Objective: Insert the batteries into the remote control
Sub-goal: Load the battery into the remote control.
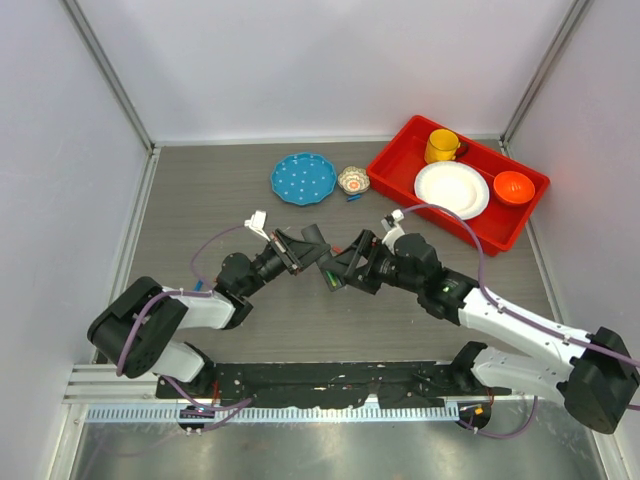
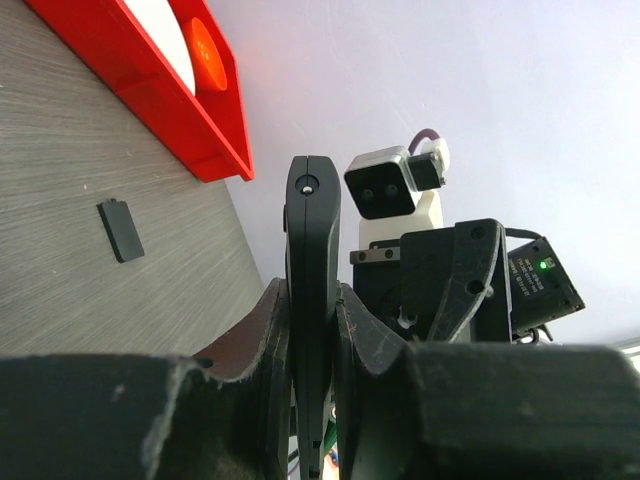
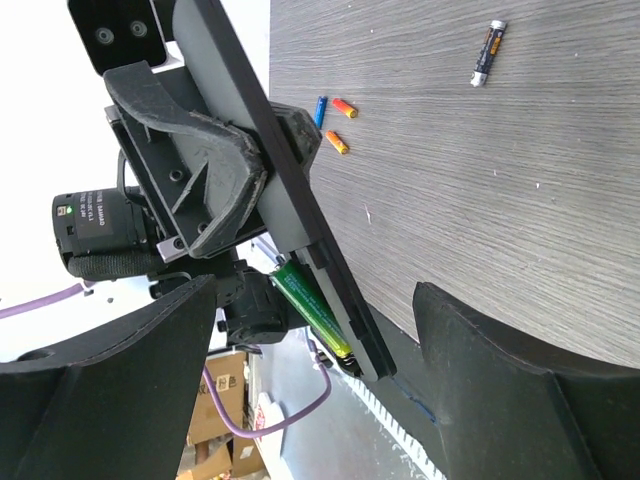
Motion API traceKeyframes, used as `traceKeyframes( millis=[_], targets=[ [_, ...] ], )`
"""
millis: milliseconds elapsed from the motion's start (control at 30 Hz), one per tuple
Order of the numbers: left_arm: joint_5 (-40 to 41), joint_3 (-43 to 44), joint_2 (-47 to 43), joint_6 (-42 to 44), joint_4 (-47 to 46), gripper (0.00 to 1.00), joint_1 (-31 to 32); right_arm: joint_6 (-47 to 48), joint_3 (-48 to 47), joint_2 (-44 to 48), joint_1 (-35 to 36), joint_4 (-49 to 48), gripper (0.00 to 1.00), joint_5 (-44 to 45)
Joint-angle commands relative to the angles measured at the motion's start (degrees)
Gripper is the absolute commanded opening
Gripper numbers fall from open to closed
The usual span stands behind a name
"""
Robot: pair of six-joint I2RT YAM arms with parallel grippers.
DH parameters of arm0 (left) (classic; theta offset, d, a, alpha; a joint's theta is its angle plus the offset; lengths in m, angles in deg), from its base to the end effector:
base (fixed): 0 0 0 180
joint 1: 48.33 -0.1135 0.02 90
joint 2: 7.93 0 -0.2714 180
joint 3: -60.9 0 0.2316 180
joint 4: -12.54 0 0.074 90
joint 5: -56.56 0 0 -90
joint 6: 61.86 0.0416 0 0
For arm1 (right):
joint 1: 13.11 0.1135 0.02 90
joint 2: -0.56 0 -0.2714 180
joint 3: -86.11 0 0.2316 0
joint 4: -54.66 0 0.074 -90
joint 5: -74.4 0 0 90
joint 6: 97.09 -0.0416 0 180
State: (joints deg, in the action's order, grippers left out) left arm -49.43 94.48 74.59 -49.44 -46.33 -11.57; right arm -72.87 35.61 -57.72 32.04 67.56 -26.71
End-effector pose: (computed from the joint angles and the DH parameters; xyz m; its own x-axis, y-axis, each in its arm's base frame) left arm 0.1927 -0.1582 0.2276 -0.7444 -0.6157 -0.2582 0.3054 0.0299 -0.9518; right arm 0.1454 0.1575 0.2725 -0.8526 0.4119 -0.3217 -0.1104 0.4598 0.8811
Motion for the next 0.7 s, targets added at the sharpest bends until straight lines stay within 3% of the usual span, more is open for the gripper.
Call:
traceKeyframes(
  millis=[0, 667],
  targets=[
    [0.43, 0.68, -0.69, 0.68, -14.71, 0.00, 0.34, -1.46, 0.33, -0.69, -0.32, -3.25, 0.85, -0.14],
    [0.52, 0.77, -0.43, 0.85, -14.71, 0.00, 0.69, -2.07, 1.38, -2.45, -1.55, -4.48, 0.79, 0.22]
  ],
)
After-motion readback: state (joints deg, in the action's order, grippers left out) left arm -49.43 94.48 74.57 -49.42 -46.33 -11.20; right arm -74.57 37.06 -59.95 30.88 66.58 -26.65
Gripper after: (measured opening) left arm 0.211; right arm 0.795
